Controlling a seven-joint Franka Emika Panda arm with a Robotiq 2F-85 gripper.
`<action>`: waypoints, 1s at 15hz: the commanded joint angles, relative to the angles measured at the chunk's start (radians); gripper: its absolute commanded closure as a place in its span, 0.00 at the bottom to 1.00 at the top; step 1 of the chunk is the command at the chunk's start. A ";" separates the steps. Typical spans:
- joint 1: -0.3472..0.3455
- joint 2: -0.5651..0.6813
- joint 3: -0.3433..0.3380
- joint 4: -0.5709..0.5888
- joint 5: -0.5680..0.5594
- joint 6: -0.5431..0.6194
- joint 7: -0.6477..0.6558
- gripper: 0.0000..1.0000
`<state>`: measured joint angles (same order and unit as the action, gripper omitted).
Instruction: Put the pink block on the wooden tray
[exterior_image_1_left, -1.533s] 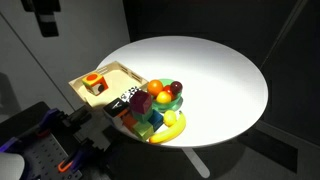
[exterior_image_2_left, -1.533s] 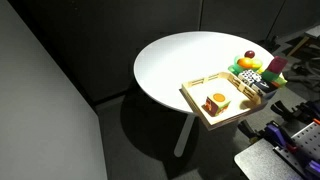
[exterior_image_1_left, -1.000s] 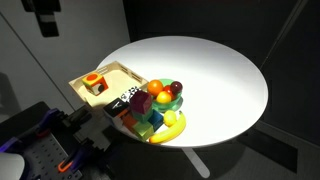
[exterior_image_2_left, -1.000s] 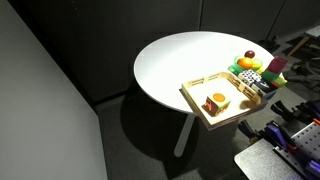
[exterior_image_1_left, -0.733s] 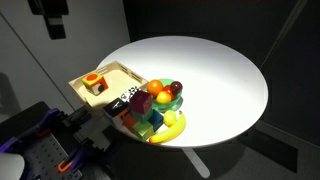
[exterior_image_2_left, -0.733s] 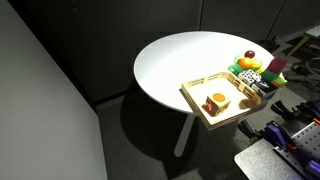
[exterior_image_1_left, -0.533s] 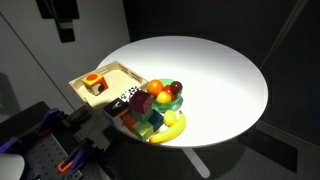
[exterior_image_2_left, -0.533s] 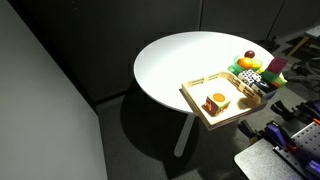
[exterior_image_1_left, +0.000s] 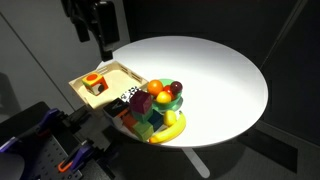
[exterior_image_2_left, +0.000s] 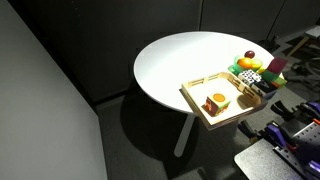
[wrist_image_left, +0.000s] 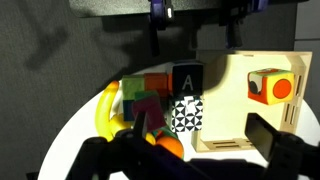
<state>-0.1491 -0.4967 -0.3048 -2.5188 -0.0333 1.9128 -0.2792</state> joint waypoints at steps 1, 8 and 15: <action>-0.027 0.034 -0.001 -0.037 -0.022 0.145 -0.039 0.00; -0.052 0.136 -0.018 -0.051 -0.009 0.309 -0.055 0.00; -0.062 0.160 -0.008 -0.050 -0.001 0.336 -0.032 0.00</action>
<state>-0.2022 -0.3375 -0.3221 -2.5701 -0.0387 2.2506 -0.3080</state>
